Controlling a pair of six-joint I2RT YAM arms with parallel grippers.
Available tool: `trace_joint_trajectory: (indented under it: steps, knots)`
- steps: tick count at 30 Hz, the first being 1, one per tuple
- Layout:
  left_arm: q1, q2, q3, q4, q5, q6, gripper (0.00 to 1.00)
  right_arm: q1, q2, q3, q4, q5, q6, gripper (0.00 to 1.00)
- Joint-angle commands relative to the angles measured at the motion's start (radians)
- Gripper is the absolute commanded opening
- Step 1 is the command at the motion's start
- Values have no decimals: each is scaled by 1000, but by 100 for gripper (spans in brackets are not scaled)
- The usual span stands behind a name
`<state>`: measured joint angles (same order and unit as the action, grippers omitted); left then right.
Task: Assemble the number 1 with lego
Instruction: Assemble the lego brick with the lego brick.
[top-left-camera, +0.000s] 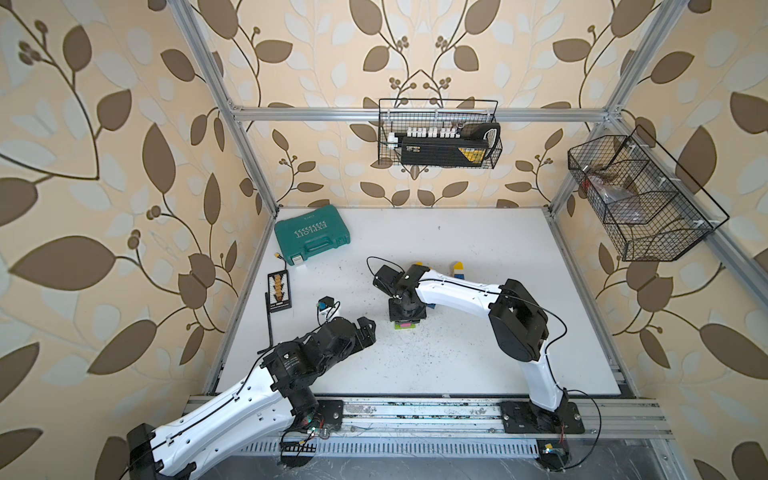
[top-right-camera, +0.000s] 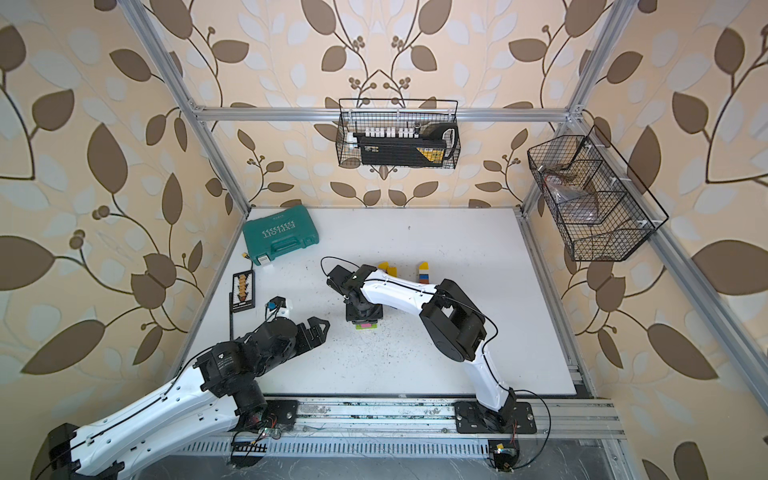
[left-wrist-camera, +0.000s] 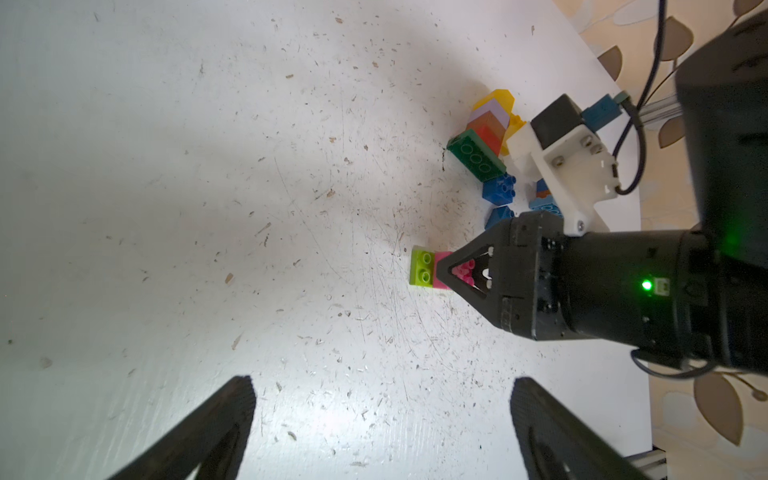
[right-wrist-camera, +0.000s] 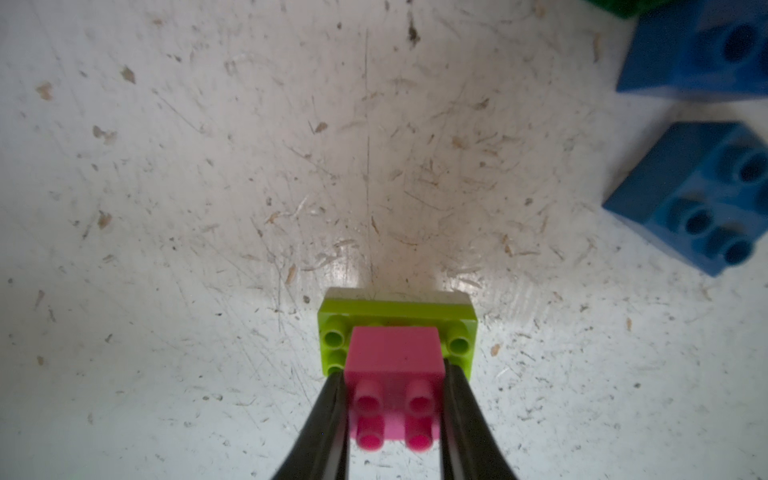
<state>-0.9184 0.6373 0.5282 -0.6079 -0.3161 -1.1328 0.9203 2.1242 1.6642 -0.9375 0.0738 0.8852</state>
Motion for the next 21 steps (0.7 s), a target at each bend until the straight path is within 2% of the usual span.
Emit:
trace_joint_trajectory:
  steps: [1, 15, 21]
  knots:
    - [-6, 16, 49, 20, -28, 28, 99, -3, 19, -29, 18, -24, -8, 3]
    - [-5, 35, 62, 14, -27, 28, 99, -35, 107, -73, 22, 24, 12, 3]
    - [-3, 48, 68, 8, -25, 27, 99, -36, 195, -9, -65, 44, 32, 3]
